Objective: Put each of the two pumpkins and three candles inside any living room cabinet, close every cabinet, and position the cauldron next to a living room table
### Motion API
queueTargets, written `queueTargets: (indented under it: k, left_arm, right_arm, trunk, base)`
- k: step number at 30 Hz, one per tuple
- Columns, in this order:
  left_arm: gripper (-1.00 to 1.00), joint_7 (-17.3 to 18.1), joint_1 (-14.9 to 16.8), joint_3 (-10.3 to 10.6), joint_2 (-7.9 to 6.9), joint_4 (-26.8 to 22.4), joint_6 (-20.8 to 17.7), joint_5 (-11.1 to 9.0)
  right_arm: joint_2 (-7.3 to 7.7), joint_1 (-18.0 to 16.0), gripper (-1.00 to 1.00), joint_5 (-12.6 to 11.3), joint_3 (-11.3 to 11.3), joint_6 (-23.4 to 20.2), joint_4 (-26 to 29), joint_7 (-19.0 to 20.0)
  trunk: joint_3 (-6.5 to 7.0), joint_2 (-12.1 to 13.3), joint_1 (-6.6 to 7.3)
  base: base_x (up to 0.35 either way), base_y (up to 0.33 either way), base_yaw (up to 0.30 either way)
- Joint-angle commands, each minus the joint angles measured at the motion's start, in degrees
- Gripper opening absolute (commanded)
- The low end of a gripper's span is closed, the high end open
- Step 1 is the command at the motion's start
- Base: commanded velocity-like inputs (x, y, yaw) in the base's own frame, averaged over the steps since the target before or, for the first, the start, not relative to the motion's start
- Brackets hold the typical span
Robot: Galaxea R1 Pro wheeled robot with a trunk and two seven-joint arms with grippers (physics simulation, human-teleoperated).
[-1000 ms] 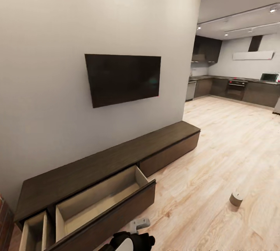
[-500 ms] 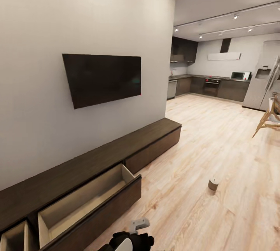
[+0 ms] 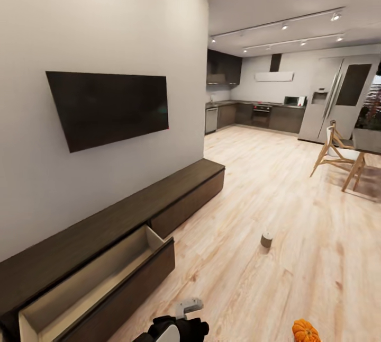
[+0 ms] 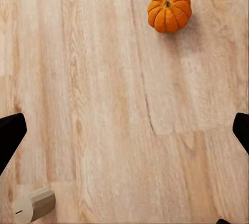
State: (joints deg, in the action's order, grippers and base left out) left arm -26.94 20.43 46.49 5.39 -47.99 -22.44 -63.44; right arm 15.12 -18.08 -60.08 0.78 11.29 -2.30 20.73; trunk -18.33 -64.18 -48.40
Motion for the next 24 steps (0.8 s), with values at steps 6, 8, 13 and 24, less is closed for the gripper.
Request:
queueTargets:
  k: [6, 8, 13, 24]
  left_arm:
    - [1.00, -0.5, 0.0, -0.1, -0.03, 0.0, 0.0, -0.5]
    - [1.00, -0.5, 0.0, -0.1, -0.03, 0.0, 0.0, -0.5]
    - [1.00, -0.5, 0.0, -0.1, -0.03, 0.0, 0.0, -0.5]
    - [1.00, -0.5, 0.0, -0.2, -0.09, 0.0, 0.4, -0.5]
  right_arm:
    - [-0.07, -0.1, 1.00, -0.2, 0.1, 0.2, -0.2, 0.5]
    - [-0.07, -0.1, 1.00, -0.1, 0.1, 0.2, -0.2, 0.5]
    - [-0.24, -0.1, 1.00, 0.1, 0.1, 0.6, -0.2, 0.5]
    - [-0.42, 0.1, 1.00, 6.4, -0.1, 4.4, -0.2, -2.9]
  trunk:
    - [-0.43, -0.1, 0.00]
    - [-0.56, -0.1, 0.00]
    - [-0.83, -0.1, 0.00]
    - [-0.88, -0.1, 0.00]
  base:
    - [0.000, 0.000, -0.232]
    - [0.018, 0.000, -0.210]
    - [0.098, -0.024, -0.128]
    - [0.079, -0.061, -0.009]
